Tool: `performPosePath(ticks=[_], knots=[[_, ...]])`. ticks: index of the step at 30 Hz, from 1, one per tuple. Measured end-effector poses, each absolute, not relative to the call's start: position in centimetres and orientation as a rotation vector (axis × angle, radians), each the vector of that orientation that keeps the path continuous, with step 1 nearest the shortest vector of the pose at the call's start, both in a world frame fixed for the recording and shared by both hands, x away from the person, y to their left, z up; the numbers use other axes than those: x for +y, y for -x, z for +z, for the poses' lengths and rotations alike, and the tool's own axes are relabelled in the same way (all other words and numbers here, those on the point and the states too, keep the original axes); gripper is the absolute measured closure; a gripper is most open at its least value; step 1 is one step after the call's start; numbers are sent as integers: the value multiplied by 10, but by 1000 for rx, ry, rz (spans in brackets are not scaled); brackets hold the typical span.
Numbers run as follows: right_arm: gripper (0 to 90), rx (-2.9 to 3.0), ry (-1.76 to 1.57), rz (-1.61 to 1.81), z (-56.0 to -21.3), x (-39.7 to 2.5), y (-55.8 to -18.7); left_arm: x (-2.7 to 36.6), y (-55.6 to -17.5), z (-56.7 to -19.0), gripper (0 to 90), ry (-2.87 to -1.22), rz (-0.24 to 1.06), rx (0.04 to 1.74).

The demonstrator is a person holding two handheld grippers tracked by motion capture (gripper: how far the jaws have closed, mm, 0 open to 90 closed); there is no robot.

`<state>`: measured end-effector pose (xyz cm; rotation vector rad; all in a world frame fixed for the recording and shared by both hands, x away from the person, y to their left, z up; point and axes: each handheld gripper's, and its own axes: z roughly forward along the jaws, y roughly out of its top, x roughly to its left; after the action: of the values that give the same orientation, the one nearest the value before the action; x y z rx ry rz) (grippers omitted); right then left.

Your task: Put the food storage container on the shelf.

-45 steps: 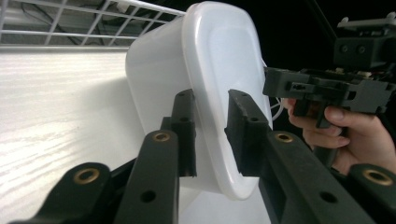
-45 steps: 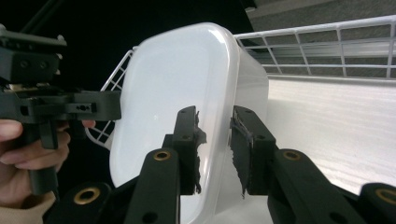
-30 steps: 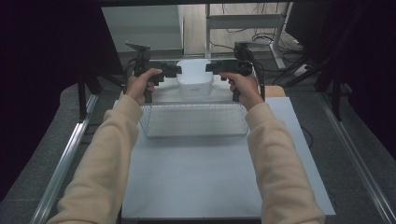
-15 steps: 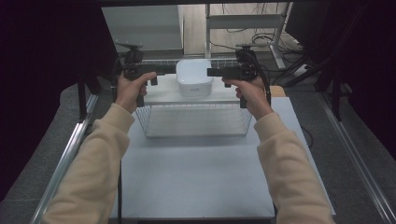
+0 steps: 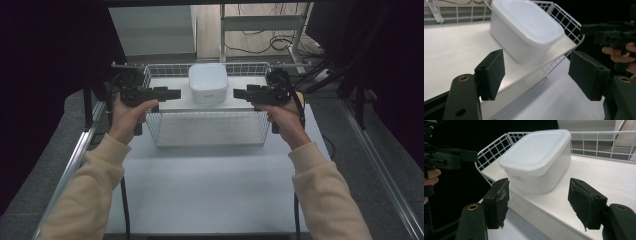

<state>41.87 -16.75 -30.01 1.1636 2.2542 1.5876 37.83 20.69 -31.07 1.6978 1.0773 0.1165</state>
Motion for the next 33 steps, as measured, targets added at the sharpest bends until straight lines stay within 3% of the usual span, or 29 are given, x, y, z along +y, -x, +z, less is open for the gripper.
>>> performPosePath(ticks=[11, 18, 33], knots=[[279, 2273, -1046, 1562, -330, -190, -360, 212, -312, -352, 253, -1744, 180, 1023], [258, 2287, -1028, 1563, -371, -204, -322, 215, -281, -394, 246, -1761, 168, 1051], [240, 2322, -1165, 1398, -458, -231, -289, 209, -264, -471, 243, -1854, 115, 1164]])
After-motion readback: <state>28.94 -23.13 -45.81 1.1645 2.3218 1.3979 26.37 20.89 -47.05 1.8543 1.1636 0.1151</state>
